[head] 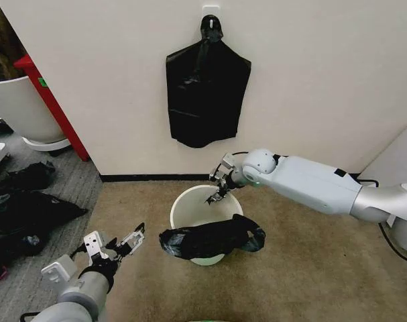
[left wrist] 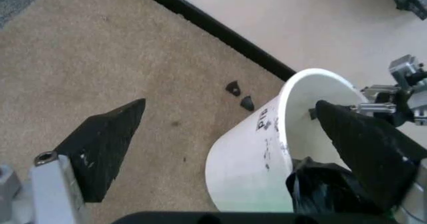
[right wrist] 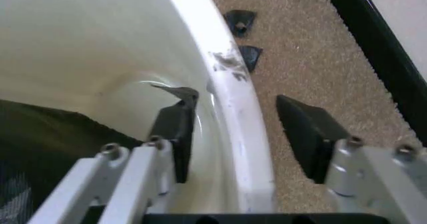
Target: Place the garbage bag over the trash bin.
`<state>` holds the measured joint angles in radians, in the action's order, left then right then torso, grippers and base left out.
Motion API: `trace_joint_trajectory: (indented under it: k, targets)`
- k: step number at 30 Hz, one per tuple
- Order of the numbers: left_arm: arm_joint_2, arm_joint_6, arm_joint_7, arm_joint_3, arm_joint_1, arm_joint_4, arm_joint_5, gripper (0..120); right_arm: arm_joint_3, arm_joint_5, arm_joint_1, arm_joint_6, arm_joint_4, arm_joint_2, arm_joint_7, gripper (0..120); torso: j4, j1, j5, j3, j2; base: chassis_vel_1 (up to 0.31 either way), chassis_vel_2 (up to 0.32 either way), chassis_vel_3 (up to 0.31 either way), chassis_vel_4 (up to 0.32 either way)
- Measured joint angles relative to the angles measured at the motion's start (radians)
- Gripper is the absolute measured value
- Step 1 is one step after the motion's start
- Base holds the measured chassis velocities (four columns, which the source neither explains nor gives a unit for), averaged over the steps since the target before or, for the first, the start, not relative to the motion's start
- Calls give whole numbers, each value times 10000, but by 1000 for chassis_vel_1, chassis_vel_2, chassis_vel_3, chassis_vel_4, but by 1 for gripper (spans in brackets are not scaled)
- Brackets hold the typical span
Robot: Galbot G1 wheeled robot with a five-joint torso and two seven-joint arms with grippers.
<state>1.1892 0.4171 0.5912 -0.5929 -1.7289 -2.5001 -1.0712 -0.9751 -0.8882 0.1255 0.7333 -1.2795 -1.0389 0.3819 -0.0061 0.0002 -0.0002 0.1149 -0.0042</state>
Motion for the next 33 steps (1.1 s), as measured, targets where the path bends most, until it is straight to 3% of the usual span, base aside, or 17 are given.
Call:
trace_joint_trajectory:
  k: [9,13,19,25,33]
  targets:
    - [30,-125,-66,-1,18,0,38,100,6,-329,-59,0,-33,-2,-335,7,0,0,0,0,0,0,0,0,0]
    - [24,-155,-101,45,50,0,50,100,5,-633,-72,7,-217,76,-619,0,1,0,1,2,0,0,0,0,0]
    - [31,-202,-175,83,62,0,93,100,149,-1072,-219,16,-587,301,-1216,0,1,0,2,2,0,0,0,0,0]
    - [31,-363,-310,145,94,0,157,100,719,-2512,-509,13,-1242,742,-3187,0,4,0,4,4,0,0,0,0,0]
    - [-59,-859,-592,20,101,0,19,100,1275,-3223,-1091,12,-1892,1298,-4345,0,2,0,5,3,0,0,0,0,0]
